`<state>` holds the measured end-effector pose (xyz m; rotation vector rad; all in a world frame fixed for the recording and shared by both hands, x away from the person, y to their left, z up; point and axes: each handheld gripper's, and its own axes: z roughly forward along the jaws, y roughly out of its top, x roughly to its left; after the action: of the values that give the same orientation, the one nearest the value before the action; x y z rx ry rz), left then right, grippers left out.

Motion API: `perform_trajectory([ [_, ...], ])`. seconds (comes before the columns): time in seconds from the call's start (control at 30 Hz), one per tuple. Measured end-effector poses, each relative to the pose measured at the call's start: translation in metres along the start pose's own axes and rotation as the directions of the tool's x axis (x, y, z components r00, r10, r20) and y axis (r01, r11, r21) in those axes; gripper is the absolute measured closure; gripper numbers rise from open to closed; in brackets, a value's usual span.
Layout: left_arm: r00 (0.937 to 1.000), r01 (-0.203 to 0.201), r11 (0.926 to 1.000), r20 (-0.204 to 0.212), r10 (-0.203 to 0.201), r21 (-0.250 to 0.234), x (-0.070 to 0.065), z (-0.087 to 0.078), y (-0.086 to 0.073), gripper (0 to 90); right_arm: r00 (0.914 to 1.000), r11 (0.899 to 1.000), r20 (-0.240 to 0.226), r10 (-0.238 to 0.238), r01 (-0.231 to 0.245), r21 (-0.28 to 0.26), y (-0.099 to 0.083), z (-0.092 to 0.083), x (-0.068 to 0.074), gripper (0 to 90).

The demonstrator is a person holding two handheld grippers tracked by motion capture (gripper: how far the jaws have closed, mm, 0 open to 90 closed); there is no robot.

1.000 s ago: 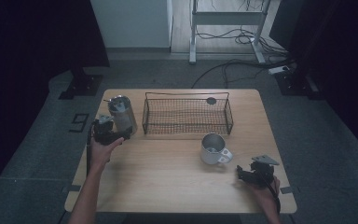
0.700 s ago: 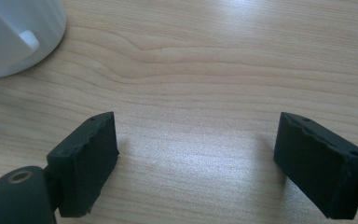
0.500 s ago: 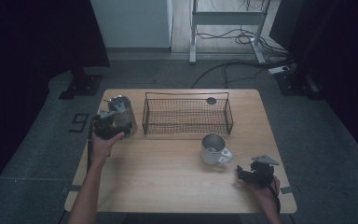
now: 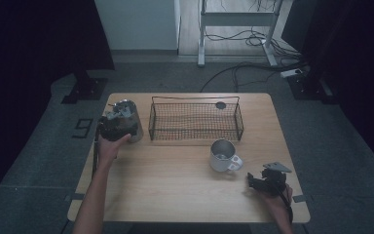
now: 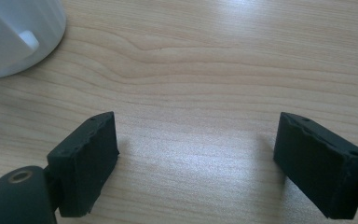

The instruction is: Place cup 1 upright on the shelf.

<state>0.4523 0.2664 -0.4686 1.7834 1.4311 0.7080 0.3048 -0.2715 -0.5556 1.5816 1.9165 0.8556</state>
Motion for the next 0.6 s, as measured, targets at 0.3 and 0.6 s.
perform_trajectory([
  [0.3,0.9998,0.01,0.9999,-0.018,-0.01,0.009,0.001,0.013,0.004,4.8,1.0,1.0,0.003,0.003,-0.003,-0.001,0.0,0.0,0.0,13.2],
  [0.6,0.9997,-0.01,0.9999,-0.021,0.01,-0.009,0.002,0.022,0.006,2.9,1.0,1.0,0.004,0.003,-0.003,-0.001,0.0,0.0,0.0,13.2],
])
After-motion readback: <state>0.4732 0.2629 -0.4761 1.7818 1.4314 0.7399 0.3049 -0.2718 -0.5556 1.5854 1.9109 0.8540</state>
